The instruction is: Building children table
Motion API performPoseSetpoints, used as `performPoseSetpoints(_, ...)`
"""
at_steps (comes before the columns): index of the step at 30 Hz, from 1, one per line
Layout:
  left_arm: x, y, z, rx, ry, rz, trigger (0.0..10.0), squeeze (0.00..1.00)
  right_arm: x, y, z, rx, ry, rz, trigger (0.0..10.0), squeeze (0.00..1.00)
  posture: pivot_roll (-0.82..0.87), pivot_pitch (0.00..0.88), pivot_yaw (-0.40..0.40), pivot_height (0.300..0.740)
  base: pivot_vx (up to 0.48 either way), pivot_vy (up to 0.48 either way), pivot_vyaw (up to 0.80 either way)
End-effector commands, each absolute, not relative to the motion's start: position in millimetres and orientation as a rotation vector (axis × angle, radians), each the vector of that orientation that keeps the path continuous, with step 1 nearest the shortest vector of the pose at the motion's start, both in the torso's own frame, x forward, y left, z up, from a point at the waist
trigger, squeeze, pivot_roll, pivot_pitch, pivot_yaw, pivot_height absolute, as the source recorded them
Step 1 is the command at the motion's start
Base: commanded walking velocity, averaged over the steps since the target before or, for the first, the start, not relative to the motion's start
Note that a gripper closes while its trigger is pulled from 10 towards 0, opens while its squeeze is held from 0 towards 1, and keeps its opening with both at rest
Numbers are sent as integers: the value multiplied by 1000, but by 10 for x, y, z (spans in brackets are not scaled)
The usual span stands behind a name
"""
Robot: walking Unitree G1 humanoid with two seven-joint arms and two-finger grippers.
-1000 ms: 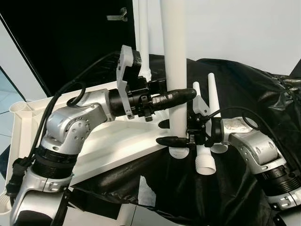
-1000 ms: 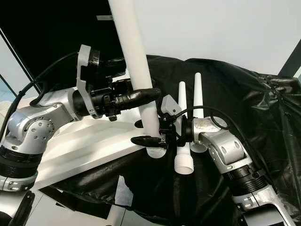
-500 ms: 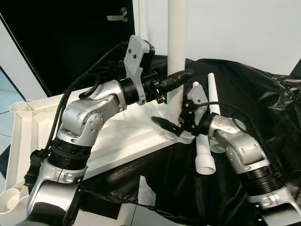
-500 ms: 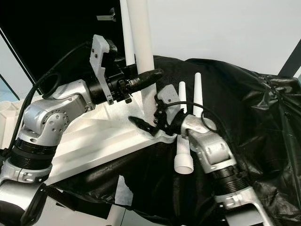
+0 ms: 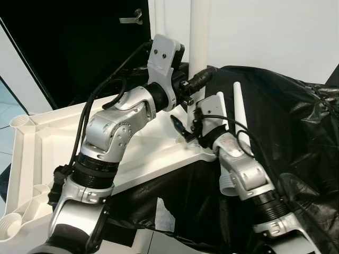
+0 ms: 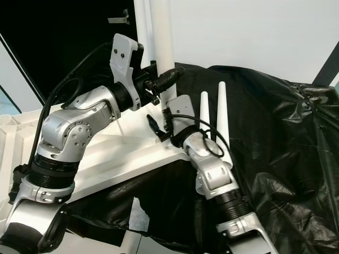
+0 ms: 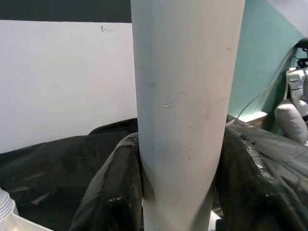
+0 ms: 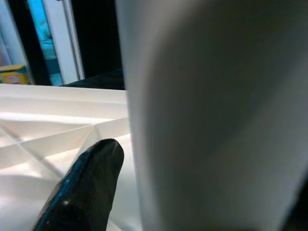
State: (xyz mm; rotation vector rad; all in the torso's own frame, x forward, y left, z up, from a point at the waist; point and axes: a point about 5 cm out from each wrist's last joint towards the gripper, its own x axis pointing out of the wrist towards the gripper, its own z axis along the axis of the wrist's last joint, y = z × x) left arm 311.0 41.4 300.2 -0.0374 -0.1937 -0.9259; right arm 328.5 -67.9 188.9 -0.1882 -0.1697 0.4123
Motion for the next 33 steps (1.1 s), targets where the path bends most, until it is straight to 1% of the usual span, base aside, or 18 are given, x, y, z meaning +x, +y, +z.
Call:
performPoseSetpoints(1, 3124, 422, 3083, -37, -214, -868, 10000, 0, 3325, -691, 1905, -189, -181, 354, 10000, 0, 23, 0, 21, 740, 0, 0, 0)
performPoseSetpoints(11, 3128, 381, 3110, -53, -218, -845, 10000, 0, 3346, -623, 1920, -174, -202, 311, 10000, 0, 24, 0, 25, 740, 0, 0, 0)
performPoseSetpoints(12, 3129, 378, 3114, -53, -220, -842, 10000, 0, 3346, -617, 1918, -176, -204, 308, 4314, 0, 22, 0, 28, 740, 0, 0, 0)
performPoseSetpoints(13, 3129, 378, 3114, -53, -220, -842, 10000, 0, 3346, -617, 1918, -176, -204, 308, 4314, 0, 22, 0, 28, 740, 0, 0, 0)
performPoseSetpoints(14, 3130, 374, 3119, -54, -221, -840, 10000, 0, 3348, -616, 1915, -175, -203, 304, 3255, 0, 22, 0, 28, 740, 0, 0, 0)
performPoseSetpoints(15, 3128, 372, 3121, -54, -222, -840, 10000, 0, 3344, -611, 1917, -173, -207, 307, 0, 0, 23, 0, 29, 740, 0, 0, 0)
performPoseSetpoints(22, 3123, 361, 3127, -49, -226, -837, 10000, 0, 3355, -601, 1925, -172, -215, 287, 0, 0, 23, 0, 30, 740, 0, 0, 0)
performPoseSetpoints(26, 3109, 357, 3147, -32, -260, -844, 10000, 0, 3359, -600, 1925, -164, -214, 281, 0, 0, 23, 0, 30, 740, 0, 0, 0)
performPoseSetpoints(27, 3094, 355, 3144, -45, -266, -864, 10000, 396, 3361, -601, 1923, -159, -211, 277, 6510, 0, 22, 0, 31, 740, 0, 0, 0)
performPoseSetpoints(28, 3094, 355, 3144, -45, -266, -864, 10000, 396, 3361, -601, 1923, -159, -211, 277, 6510, 0, 22, 0, 31, 740, 0, 0, 0)
performPoseSetpoints(29, 3087, 359, 3137, -65, -262, -882, 10000, 1000, 3364, -603, 1920, -151, -206, 270, 10000, 0, 21, 0, 33, 740, 0, 0, 0)
performPoseSetpoints(33, 3087, 386, 3140, -64, -274, -870, 10000, 1000, 3370, -613, 1908, -138, -194, 257, 10000, 0, 21, 0, 35, 740, 0, 0, 0)
